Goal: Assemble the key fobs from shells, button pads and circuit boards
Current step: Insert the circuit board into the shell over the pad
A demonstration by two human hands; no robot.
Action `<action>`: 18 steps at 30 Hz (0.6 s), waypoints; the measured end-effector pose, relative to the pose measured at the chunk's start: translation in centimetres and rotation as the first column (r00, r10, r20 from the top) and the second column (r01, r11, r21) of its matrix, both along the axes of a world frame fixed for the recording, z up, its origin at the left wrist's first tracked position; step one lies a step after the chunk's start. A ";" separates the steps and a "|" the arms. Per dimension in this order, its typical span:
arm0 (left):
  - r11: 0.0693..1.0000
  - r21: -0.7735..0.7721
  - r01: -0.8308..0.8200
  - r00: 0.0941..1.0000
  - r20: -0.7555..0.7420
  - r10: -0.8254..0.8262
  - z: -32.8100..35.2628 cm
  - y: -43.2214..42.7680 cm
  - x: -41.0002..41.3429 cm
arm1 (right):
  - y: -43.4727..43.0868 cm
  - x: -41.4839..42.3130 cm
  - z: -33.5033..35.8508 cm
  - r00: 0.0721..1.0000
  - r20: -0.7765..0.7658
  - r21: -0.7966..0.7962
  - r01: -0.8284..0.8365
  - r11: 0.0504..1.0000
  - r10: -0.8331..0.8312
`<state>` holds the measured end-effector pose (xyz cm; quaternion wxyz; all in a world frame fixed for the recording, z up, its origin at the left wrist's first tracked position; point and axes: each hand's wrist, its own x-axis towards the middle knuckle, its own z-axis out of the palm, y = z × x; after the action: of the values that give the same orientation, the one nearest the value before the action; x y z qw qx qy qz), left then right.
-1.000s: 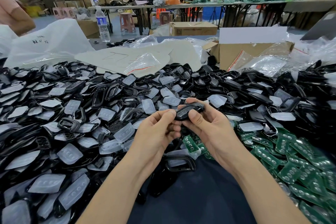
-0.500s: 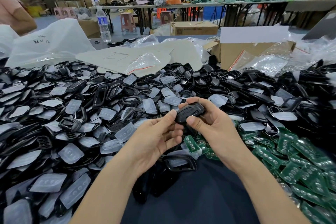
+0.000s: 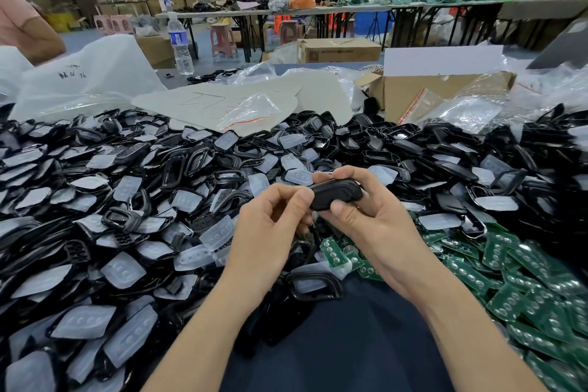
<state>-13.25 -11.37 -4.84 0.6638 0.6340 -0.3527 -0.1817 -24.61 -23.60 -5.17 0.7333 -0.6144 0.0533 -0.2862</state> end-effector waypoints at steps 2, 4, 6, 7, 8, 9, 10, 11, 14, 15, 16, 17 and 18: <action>0.997 -0.008 -0.077 0.985 0.153 0.077 -0.3 0.0 -0.3 | 0.1 0.1 0.0 1.000 0.010 0.080 0.020 0.997 -0.021; 0.992 -0.027 -0.125 0.950 0.283 0.128 -0.5 0.0 -0.6 | 0.3 0.1 0.1 0.999 0.007 0.112 0.047 0.993 -0.048; 0.988 -0.047 -0.149 0.914 0.373 0.156 -0.6 -0.1 -0.6 | 0.4 0.1 0.1 0.998 0.008 0.116 0.054 0.992 -0.055; 0.986 -0.055 -0.156 0.900 0.404 0.164 -0.7 -0.1 -0.6 | 0.5 0.1 0.1 0.998 0.007 0.117 0.056 0.991 -0.058; 0.986 -0.059 -0.159 0.888 0.427 0.169 -0.7 -0.1 -0.6 | 0.5 0.2 0.0 0.998 0.004 0.115 0.062 0.991 -0.063; 0.985 -0.061 -0.160 0.882 0.440 0.171 -0.7 -0.1 -0.6 | 0.5 0.2 0.0 0.998 0.000 0.108 0.068 0.992 -0.068; 0.985 -0.061 -0.160 0.880 0.443 0.171 -0.7 0.0 -0.6 | 0.5 0.2 -0.1 0.997 -0.004 0.102 0.073 0.992 -0.073; 0.985 -0.063 -0.162 0.878 0.447 0.173 -0.8 0.0 -0.6 | 0.5 0.2 -0.1 0.997 -0.005 0.096 0.073 0.993 -0.073; 0.980 -0.082 -0.181 0.864 0.462 0.199 -0.7 0.0 -0.6 | 0.6 0.2 -0.1 0.997 -0.005 0.082 0.072 0.994 -0.072; 0.979 -0.086 -0.184 0.862 0.464 0.203 -0.6 0.0 -0.7 | 0.6 0.2 -0.1 0.997 -0.006 0.081 0.072 0.994 -0.072; 0.979 -0.089 -0.184 0.860 0.468 0.204 -0.6 0.0 -0.8 | 0.7 0.3 -0.1 0.998 -0.007 0.085 0.070 0.994 -0.070; 0.979 -0.091 -0.181 0.856 0.476 0.202 -0.5 0.0 -0.8 | 0.8 0.3 0.0 0.998 -0.007 0.095 0.066 0.993 -0.066; 0.980 -0.092 -0.178 0.850 0.487 0.200 -0.5 0.0 -0.8 | 0.8 0.3 -0.1 0.998 -0.003 0.112 0.060 0.992 -0.060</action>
<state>-14.08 -11.33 -5.37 0.5797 0.6763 -0.4505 0.0599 -24.26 -22.80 -5.22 0.7577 -0.5704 0.0875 -0.3048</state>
